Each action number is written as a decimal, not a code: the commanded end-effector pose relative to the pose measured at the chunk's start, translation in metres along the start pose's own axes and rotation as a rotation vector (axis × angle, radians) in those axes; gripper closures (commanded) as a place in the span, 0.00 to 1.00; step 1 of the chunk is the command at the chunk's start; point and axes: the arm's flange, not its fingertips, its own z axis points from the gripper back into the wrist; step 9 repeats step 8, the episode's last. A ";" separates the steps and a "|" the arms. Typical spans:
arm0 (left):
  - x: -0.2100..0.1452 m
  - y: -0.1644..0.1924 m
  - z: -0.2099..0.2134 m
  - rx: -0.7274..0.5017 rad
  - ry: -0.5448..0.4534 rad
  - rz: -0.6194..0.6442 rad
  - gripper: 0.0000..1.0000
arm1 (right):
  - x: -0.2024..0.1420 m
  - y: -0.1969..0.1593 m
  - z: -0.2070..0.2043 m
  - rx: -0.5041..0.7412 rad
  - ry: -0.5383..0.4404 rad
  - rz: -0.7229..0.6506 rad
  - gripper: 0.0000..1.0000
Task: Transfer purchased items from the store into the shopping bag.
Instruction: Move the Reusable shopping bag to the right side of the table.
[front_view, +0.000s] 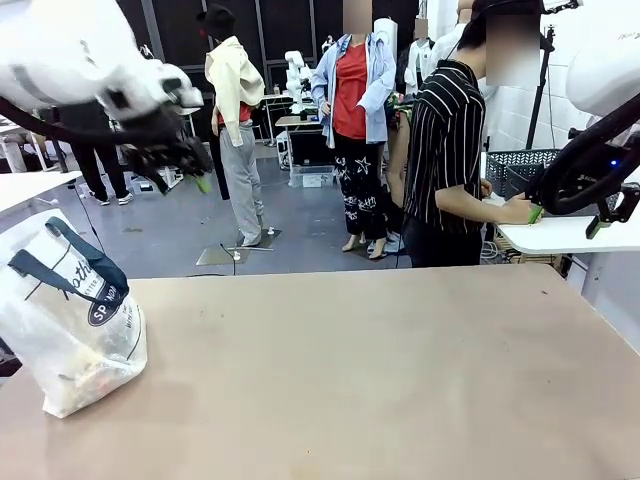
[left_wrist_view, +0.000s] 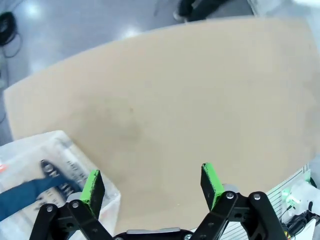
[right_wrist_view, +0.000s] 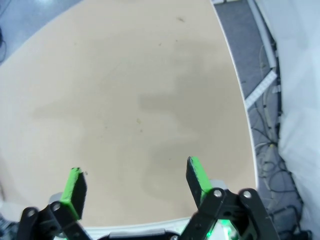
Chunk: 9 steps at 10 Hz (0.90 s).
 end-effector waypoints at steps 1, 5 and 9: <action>0.039 -0.006 -0.036 -0.010 0.099 -0.051 0.00 | 0.000 -0.001 -0.001 0.002 0.001 0.012 0.00; 0.048 -0.004 -0.081 -0.053 0.174 -0.048 0.00 | 0.000 -0.001 -0.001 0.002 0.001 0.012 0.00; 0.043 -0.007 -0.097 -0.057 0.175 -0.029 0.00 | 0.000 -0.001 -0.001 0.002 0.001 0.012 0.00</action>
